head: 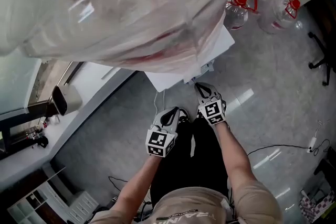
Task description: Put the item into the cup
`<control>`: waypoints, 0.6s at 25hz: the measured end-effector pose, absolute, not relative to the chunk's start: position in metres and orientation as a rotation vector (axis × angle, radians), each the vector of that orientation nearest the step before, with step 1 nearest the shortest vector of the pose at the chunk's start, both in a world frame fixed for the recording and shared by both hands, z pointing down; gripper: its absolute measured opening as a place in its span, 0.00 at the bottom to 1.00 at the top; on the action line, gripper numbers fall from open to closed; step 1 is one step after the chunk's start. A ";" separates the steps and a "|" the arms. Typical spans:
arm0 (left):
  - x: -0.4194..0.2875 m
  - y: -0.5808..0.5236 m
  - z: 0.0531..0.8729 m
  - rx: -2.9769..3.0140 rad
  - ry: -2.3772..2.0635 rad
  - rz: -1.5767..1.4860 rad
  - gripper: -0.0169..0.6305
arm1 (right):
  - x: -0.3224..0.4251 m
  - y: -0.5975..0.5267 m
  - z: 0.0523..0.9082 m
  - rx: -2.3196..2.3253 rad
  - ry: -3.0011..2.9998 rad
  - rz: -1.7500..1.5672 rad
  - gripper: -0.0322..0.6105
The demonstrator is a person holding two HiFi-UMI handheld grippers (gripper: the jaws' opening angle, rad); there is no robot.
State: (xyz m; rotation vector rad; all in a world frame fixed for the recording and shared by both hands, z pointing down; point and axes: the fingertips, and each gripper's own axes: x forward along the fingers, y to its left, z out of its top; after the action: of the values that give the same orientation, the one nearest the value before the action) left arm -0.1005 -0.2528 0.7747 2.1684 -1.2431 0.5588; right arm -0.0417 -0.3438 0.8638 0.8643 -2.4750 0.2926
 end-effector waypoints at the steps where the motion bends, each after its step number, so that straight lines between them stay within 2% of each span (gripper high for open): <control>1: -0.103 -0.252 0.780 2.169 -1.241 0.563 0.04 | -0.044 -0.347 0.868 0.868 -2.475 0.293 0.07; 15: -0.121 -0.259 0.803 2.132 -1.249 0.506 0.04 | -0.069 -0.365 0.919 0.889 -2.440 0.412 0.07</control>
State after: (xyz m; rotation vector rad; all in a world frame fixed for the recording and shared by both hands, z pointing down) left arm -0.1213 -0.2592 0.8030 2.1321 -1.2488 0.5055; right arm -0.0687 -0.3649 0.9194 0.8888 -2.4397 0.4119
